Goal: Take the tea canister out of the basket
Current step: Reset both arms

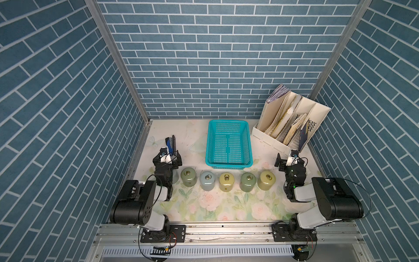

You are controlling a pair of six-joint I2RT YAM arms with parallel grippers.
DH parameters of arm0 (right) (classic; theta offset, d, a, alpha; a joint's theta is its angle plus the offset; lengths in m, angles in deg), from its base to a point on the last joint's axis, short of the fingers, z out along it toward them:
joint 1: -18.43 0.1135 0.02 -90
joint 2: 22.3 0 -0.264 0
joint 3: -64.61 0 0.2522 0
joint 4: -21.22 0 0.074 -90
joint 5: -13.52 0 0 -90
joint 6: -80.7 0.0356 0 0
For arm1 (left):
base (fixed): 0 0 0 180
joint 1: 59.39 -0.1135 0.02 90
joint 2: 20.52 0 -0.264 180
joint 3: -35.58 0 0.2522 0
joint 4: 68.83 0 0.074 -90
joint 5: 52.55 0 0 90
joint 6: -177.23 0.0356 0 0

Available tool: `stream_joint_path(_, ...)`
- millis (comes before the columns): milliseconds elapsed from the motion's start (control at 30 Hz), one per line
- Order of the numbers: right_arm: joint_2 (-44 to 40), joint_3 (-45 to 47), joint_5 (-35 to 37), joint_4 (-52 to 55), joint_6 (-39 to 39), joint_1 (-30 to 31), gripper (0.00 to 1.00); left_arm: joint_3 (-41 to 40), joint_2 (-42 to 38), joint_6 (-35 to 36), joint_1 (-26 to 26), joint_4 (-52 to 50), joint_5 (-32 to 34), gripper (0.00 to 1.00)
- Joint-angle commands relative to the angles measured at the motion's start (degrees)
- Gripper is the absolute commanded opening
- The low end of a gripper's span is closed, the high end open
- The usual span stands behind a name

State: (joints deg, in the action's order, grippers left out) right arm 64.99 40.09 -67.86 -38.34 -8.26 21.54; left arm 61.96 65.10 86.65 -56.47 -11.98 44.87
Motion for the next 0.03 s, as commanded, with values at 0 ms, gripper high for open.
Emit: stream_joint_path(0, 0.2, -0.9, 0.4, -1.6, -1.5, 0.3, 1.0, 0.7, 0.5, 0.3, -0.1, -0.7, -0.6, 1.0)
